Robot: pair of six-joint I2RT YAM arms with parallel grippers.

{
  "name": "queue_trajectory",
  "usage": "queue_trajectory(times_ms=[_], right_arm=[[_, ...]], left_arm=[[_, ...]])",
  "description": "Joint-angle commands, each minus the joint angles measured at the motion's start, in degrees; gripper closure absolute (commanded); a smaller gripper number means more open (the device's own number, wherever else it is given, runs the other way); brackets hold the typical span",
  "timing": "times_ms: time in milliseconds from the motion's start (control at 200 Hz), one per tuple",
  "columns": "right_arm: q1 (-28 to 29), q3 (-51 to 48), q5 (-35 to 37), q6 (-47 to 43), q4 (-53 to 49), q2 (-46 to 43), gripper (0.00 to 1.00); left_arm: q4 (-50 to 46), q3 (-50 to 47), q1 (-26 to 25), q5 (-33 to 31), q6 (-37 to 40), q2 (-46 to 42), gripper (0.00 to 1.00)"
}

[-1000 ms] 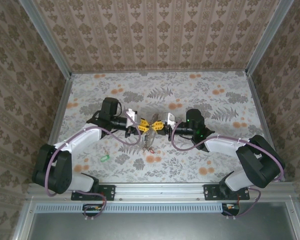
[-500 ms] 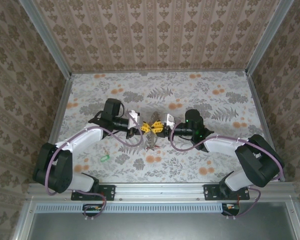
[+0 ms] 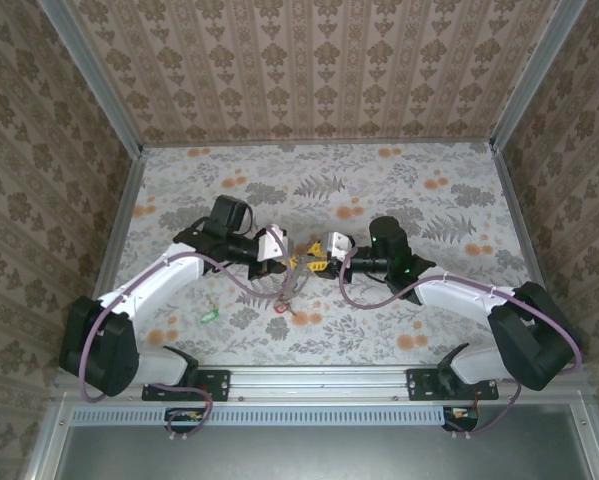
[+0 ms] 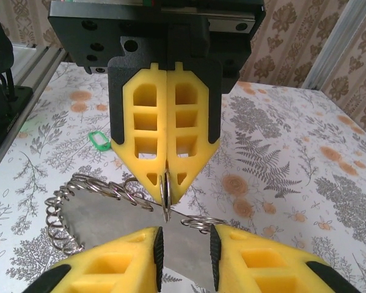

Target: Put the keys on the keyring

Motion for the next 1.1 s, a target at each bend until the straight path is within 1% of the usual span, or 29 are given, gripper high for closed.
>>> queue_trajectory(times_ms=[0,130,145,195,280,375,555,840,860,960,1055,1095], right_arm=[[1.0,1.6,0.7,-0.4,0.1,0.8,0.69],[1.5,2.3,0.8,-0.1,0.8,1.0,0.70],[1.6,2.4,0.8,-0.1,0.7,2.4,0.70],[1.8,2.8,0.9,-0.1,0.6,3.1,0.70],[2.1,3.2,2.8,0.3,1.2,3.9,0.70],[2.2,3.5,4.7,1.2,2.3,4.7,0.76],[2.2,3.2,4.6,2.5,4.7,5.1,0.82],[2.3,2.6,4.3,4.5,7.3,6.2,0.82],[2.2,2.6,4.3,4.6,7.5,6.2,0.84],[2.3,2.4,4.0,5.0,8.5,6.4,1.00],[2.2,2.0,3.4,5.7,10.3,6.1,1.00],[2.1,1.5,2.9,6.3,11.5,5.9,1.00]], left_arm=[[-1.9,2.9,-0.6,-0.4,1.2,0.0,1.00],[-2.7,4.2,-1.0,-0.7,1.1,0.8,1.00],[-2.8,4.4,-0.9,-0.7,1.0,0.9,1.00],[-2.9,4.7,-1.0,-0.9,0.7,1.1,1.00],[-3.1,5.2,-1.0,-0.5,0.7,1.6,1.00],[-3.1,5.5,-1.0,0.2,0.5,1.9,1.00],[-3.3,5.9,-1.0,0.4,0.6,2.6,1.00],[-2.2,5.5,-1.0,0.9,-1.7,3.3,1.00],[-2.2,5.5,-1.0,0.9,-1.8,3.3,1.00],[-2.3,5.5,-0.9,0.6,-2.4,3.2,1.00],[-1.2,5.1,0.1,0.9,-4.8,2.6,1.00],[0.0,4.8,1.1,2.0,-6.4,2.2,0.92]])
